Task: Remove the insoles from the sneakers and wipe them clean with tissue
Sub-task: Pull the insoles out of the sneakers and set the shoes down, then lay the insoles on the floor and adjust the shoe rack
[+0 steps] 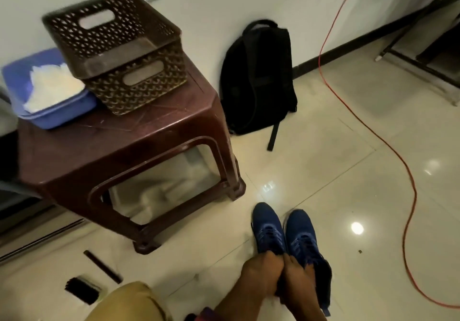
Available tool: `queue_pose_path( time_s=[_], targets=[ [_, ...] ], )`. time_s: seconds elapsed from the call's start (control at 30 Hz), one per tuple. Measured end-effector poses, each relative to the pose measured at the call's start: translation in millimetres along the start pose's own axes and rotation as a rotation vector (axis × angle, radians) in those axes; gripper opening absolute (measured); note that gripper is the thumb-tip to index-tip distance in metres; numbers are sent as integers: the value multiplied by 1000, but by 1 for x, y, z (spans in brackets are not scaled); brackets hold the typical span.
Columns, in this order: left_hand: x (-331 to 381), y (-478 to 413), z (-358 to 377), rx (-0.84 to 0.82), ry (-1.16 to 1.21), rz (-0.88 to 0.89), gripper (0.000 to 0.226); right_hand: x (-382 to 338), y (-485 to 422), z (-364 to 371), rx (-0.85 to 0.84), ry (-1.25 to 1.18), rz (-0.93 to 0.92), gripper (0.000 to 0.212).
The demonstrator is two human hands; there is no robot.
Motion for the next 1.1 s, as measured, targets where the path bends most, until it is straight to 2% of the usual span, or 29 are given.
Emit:
queue_pose_path(
  time_s=[0.03,0.07,0.1,0.17,0.2,0.27,0.3,0.43,0.5,0.53,0.6,0.63,0.8,0.93,1.1],
  targets=[
    [5,7,-12,31,3,14,47,1,5,-19,26,-21,54,71],
    [12,14,-25,73,4,47,47,1,8,-34,84,-25,50,66],
    [20,24,-43,116,2,73,47,-4,13,-62,220,-10,10,51],
    [35,52,-89,249,-31,121,48,-9,36,-124,435,40,49,22],
    [42,70,-118,352,-37,156,48,-14,45,-159,516,9,65,17],
    [54,121,-182,578,-49,239,49,-26,61,-234,723,-119,36,32],
    [52,153,-216,701,-58,272,49,-42,73,-270,807,-107,-23,35],
    [20,329,-319,1190,-187,375,43,-147,133,-395,1056,-124,-257,30],
    [-17,417,-342,1331,-271,309,43,-227,173,-435,1166,-144,-410,28],
    [-30,440,-349,1346,-272,259,45,-254,187,-448,1186,-145,-450,29],
    [-91,535,-340,1416,-258,53,49,-363,232,-452,1213,-102,-653,34],
    [-105,549,-341,1431,-254,23,50,-386,237,-453,1217,-80,-693,35],
    [-216,698,-277,1525,-282,-295,49,-562,296,-407,1145,-9,-996,37],
    [-265,754,-240,1573,-251,-396,49,-638,311,-375,1089,6,-1085,37],
    [-334,755,-208,1527,-213,-471,44,-694,294,-317,993,76,-1133,35]
  ],
)
Point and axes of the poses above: each hand's wrist, its own y-axis away from the middle knuckle, its own z-axis out of the palm, x = y × z, the point moved 9 cm from there along -y, towards the middle knuckle, and after that the axes turned 6 degrees about y, right-handed, at the moved point
